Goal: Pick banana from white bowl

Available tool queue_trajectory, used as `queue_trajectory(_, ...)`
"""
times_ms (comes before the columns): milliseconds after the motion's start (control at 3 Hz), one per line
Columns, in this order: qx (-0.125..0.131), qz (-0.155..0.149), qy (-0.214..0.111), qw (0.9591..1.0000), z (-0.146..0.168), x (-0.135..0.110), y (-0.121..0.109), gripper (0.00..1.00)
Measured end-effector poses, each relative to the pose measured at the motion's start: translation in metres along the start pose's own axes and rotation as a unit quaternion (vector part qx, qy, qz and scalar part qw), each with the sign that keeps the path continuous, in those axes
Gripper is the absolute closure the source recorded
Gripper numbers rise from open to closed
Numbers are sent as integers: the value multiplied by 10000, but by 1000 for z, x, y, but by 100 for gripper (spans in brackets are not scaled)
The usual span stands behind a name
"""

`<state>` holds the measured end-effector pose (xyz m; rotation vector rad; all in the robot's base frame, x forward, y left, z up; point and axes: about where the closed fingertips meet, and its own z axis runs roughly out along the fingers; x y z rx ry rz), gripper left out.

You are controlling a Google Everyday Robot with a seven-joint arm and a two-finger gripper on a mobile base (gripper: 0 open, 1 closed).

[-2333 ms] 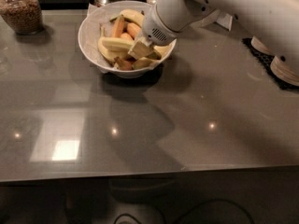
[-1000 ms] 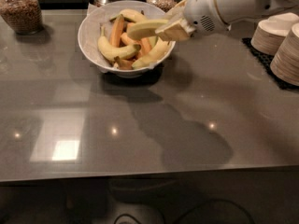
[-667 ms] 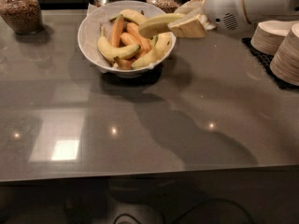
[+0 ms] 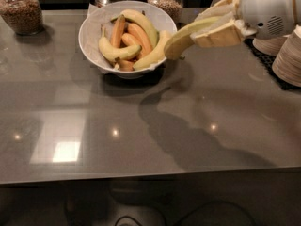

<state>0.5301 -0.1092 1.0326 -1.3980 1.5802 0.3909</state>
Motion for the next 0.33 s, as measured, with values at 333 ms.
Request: queue_trajectory(333, -667, -358, 48, 9971, -12, 3, 31, 100)
